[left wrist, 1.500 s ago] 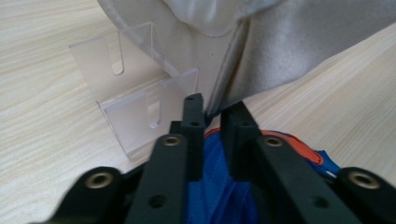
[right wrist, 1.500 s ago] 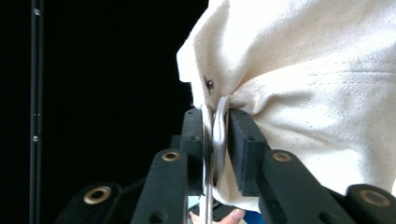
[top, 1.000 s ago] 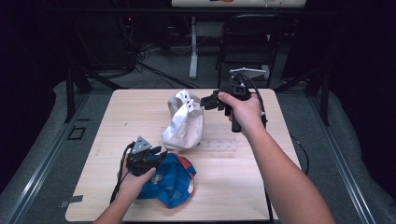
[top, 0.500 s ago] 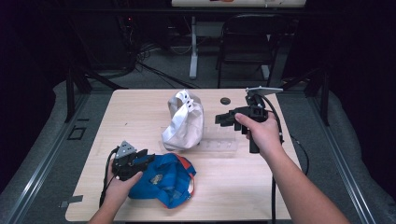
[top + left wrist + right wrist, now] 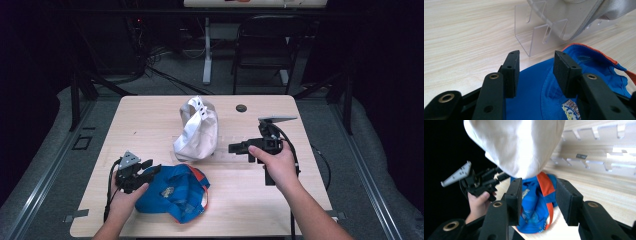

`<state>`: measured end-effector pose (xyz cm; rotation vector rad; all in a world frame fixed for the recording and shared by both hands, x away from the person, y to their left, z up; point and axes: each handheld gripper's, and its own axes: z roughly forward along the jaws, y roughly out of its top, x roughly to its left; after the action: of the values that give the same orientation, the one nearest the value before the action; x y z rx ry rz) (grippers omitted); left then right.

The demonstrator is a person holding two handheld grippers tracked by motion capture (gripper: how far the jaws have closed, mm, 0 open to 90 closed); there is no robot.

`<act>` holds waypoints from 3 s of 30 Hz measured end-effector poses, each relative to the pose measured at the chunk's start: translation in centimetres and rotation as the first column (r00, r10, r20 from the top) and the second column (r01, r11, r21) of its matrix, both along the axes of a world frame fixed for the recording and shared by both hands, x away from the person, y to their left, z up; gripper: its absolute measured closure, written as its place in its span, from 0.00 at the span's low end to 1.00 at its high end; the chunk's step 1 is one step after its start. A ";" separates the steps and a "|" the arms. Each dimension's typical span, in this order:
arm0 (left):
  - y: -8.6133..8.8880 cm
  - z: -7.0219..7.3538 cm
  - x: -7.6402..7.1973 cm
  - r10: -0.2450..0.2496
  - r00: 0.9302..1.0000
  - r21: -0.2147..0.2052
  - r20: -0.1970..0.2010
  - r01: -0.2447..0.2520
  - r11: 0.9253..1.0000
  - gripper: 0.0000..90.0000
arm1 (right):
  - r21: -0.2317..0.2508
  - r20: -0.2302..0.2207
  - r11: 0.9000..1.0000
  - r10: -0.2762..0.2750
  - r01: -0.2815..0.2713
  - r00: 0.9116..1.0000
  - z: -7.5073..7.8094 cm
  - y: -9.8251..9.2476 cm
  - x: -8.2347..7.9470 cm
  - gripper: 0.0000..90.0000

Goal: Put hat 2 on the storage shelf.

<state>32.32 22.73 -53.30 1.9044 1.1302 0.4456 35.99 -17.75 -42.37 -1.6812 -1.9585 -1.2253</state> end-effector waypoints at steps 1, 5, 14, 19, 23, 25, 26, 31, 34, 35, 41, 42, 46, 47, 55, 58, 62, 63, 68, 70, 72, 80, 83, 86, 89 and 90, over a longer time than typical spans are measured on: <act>0.0 0.0 0.0 -0.001 1.000 -0.005 0.002 0.001 1.000 0.63 | -0.003 0.003 1.000 0.007 -0.007 1.000 -0.3 0.2 -0.2 0.63; 0.1 -0.1 -0.1 0.004 1.000 -0.002 0.004 -0.004 1.000 0.63 | -0.031 0.011 0.999 0.031 -0.031 0.999 -1.7 1.0 -0.8 0.63; 0.5 -0.4 -0.2 0.014 1.000 0.014 0.000 -0.014 1.000 0.62 | -0.045 -0.008 0.997 0.058 -0.058 0.998 -4.8 2.0 -1.9 0.63; 0.8 -0.2 -0.8 0.027 1.000 0.030 0.001 -0.027 0.999 0.61 | -0.078 -0.002 0.993 0.084 -0.084 0.996 -6.2 2.4 -2.7 0.63; 1.1 0.0 -1.3 0.041 0.999 0.041 0.001 -0.041 0.998 0.61 | -0.088 0.002 0.990 0.113 -0.113 0.994 -7.5 2.7 -3.5 0.62; 1.2 -0.1 -1.5 0.047 0.999 0.037 0.003 -0.048 0.998 0.61 | -0.102 0.010 0.987 0.126 -0.125 0.992 -8.3 3.0 -4.1 0.63; 1.2 -0.1 -1.6 0.052 0.999 0.044 -0.004 -0.051 0.998 0.61 | -0.107 0.013 0.985 0.135 -0.132 0.991 -8.7 3.1 -4.4 0.62; 1.7 -0.4 -2.0 0.066 0.998 0.065 -0.010 -0.065 0.996 0.60 | -0.096 0.016 0.983 0.159 -0.157 0.987 -10.5 3.5 -5.3 0.63; 2.1 -0.7 -2.3 0.072 0.997 0.066 -0.021 -0.070 0.995 0.59 | -0.080 0.018 0.984 0.161 -0.159 0.987 -11.5 3.7 -5.5 0.63; 2.2 -0.8 -2.4 0.074 0.997 0.065 -0.023 -0.073 0.995 0.59 | -0.077 0.021 0.983 0.166 -0.164 0.986 -11.8 3.8 -5.4 0.63; 2.6 -1.0 -3.0 0.084 0.996 0.086 -0.031 -0.081 0.993 0.58 | -0.062 -0.017 0.985 0.163 -0.163 0.987 -13.9 4.5 -4.9 0.63; 2.7 -1.2 -3.1 0.090 0.996 0.080 -0.024 -0.088 0.993 0.58 | -0.067 -0.026 0.982 0.173 -0.174 0.985 -14.2 4.7 -4.8 0.63; 3.1 -1.3 -3.5 0.097 0.995 0.087 -0.030 -0.094 0.992 0.58 | -0.050 -0.025 0.981 0.185 -0.186 0.982 -14.9 5.4 -4.7 0.63; 3.1 -1.3 -3.6 0.103 0.994 0.085 -0.024 -0.100 0.991 0.58 | -0.048 -0.024 0.980 0.190 -0.191 0.982 -14.9 5.6 -4.6 0.62; 3.8 -1.3 -4.3 0.128 0.992 0.086 -0.024 -0.125 0.988 0.58 | -0.009 -0.037 0.978 0.207 -0.207 0.978 -15.5 6.7 -3.7 0.61; 4.0 -1.3 -4.5 0.133 0.991 0.090 -0.028 -0.130 0.987 0.58 | 0.015 -0.046 0.977 0.214 -0.213 0.976 -15.6 7.1 -3.4 0.61; 4.2 -1.3 -4.7 0.142 0.989 0.087 -0.028 -0.140 0.986 0.58 | 0.038 -0.070 0.974 0.227 -0.225 0.971 -15.9 7.4 -3.1 0.61; 4.3 -1.3 -4.8 0.144 0.989 0.089 -0.029 -0.141 0.986 0.59 | 0.048 -0.076 0.971 0.238 -0.235 0.968 -16.0 7.5 -3.1 0.62; 4.4 -1.3 -4.9 0.149 0.989 0.082 -0.024 -0.146 0.986 0.59 | 0.084 -0.095 0.964 0.260 -0.253 0.961 -15.9 7.6 -3.3 0.63; 4.4 -1.3 -4.8 0.148 0.989 0.082 -0.026 -0.146 0.986 0.59 | 0.101 -0.099 0.961 0.266 -0.257 0.959 -15.7 7.5 -3.3 0.64; 4.4 -1.3 -4.8 0.147 0.989 0.081 -0.026 -0.144 0.986 0.59 | 0.131 -0.097 0.958 0.269 -0.255 0.958 -15.5 7.4 -3.4 0.66; 4.2 -1.3 -4.8 0.142 0.989 0.085 -0.028 -0.140 0.987 0.59 | 0.136 -0.096 0.956 0.272 -0.258 0.957 -15.3 7.4 -3.5 0.78; 4.2 -1.3 -4.8 0.144 0.989 0.086 -0.030 -0.141 0.986 0.59 | 0.134 -0.097 0.960 0.258 -0.244 0.961 -15.2 7.3 -3.5 0.81; 4.2 -1.3 -4.8 0.143 0.989 0.084 -0.028 -0.140 0.987 0.59 | 0.128 -0.103 0.963 0.250 -0.237 0.963 -15.1 7.2 -3.6 0.86; 4.3 -1.3 -4.8 0.142 0.989 0.082 -0.027 -0.140 0.987 0.59 | 0.144 -0.113 0.964 0.240 -0.223 0.964 -14.8 7.1 -3.7 0.86; 4.3 -1.3 -4.8 0.143 0.989 0.083 -0.027 -0.140 0.987 0.59 | 0.144 -0.115 0.964 0.243 -0.225 0.963 -14.7 7.0 -3.7 0.86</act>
<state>27.55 27.00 -54.63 1.9138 1.2916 0.5473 32.28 -10.77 -57.07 -1.3843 -1.8916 -1.0991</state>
